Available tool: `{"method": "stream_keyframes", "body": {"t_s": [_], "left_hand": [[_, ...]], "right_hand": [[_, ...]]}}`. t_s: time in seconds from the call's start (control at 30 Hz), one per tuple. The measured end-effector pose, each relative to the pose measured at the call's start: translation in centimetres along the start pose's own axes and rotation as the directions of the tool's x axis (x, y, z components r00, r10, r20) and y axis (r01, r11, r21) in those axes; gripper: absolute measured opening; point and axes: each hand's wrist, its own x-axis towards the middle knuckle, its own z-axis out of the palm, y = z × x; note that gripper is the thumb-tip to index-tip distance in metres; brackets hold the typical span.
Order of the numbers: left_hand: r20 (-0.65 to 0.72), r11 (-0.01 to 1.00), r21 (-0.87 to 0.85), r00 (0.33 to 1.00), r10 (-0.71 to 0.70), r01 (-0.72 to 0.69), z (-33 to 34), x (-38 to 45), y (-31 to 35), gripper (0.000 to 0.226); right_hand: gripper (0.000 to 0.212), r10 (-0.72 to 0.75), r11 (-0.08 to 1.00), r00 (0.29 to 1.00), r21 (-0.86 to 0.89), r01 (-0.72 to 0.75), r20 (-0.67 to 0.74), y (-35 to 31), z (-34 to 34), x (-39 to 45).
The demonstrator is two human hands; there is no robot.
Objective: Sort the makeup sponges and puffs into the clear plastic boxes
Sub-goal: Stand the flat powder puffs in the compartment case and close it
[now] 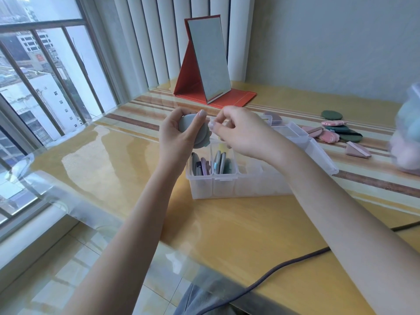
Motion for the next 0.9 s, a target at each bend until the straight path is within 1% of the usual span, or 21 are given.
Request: {"method": "stream_keyframes", "body": {"t_s": [0.03,0.1,0.17,0.27,0.33,0.43,0.57,0.63,0.67,0.73,0.77,0.8,0.83,0.9], "left_hand": [[0.009,1.000,0.009,1.000,0.015,-0.015,0.1,0.0,0.2,0.020],[0.062,0.998,0.035,0.997,0.041,-0.043,0.3,-0.1,0.4,0.019],[0.127,0.995,0.075,0.990,0.058,-0.068,0.4,-0.2,0.7,0.023],[0.196,0.991,0.116,0.979,0.047,-0.071,0.5,-0.4,1.4,0.027],[0.219,0.988,0.138,0.975,0.041,-0.072,0.5,-0.5,1.7,0.028],[0.199,0.970,0.206,0.976,0.090,-0.131,0.3,-0.8,2.1,0.031],[0.166,0.965,0.232,0.982,0.085,-0.123,0.4,-1.2,2.7,0.045],[0.110,0.976,0.199,0.992,0.062,-0.083,0.3,-1.1,3.3,0.050],[0.061,0.988,0.150,0.998,0.036,-0.045,0.3,-0.9,3.5,0.046],[-0.004,0.999,0.015,0.999,-0.042,0.042,0.1,-0.7,4.1,0.023],[0.014,0.998,-0.009,0.998,-0.061,0.061,-0.1,-0.7,4.5,0.011],[0.048,0.998,0.021,0.997,-0.055,0.054,-0.2,-0.8,4.7,0.008],[0.100,0.996,0.080,0.994,-0.035,0.027,-0.2,-1.0,4.9,0.016],[0.256,0.976,0.210,0.967,0.009,-0.064,-0.3,-1.4,5.0,0.027]], "right_hand": [[0.019,-0.003,0.998,1.000,0.069,0.004,-0.013,0.0,0.2,0.1],[0.018,-0.011,0.982,1.000,0.186,0.010,0.007,0.2,0.5,0.1],[0.015,-0.022,0.966,1.000,0.260,0.017,0.016,0.5,0.6,0.2],[0.020,-0.012,0.926,0.999,0.377,0.000,0.031,0.9,0.1,0.2],[0.020,0.012,0.923,1.000,0.384,-0.015,0.012,1.0,-0.4,0.2],[0.022,0.016,0.930,0.998,0.367,0.006,-0.058,0.8,-1.2,0.1],[0.020,-0.030,0.917,1.000,0.397,0.026,0.002,0.6,-1.6,-0.3],[0.023,-0.020,0.890,0.999,0.456,0.005,0.028,0.8,-2.1,-0.3],[0.025,-0.012,0.875,0.999,0.484,-0.006,0.034,1.0,-2.5,-0.3],[0.027,0.018,0.872,0.999,0.489,-0.031,0.031,1.4,-3.3,-0.3],[0.026,0.042,0.883,0.999,0.467,-0.047,0.022,1.6,-3.6,-0.3],[0.023,0.065,0.897,0.998,0.437,-0.062,0.007,1.7,-3.9,-0.4],[0.022,0.087,0.911,0.996,0.405,-0.074,-0.013,1.8,-4.2,-0.3],[0.022,0.119,0.932,0.991,0.350,-0.092,-0.058,2.0,-4.5,-0.3]]}}
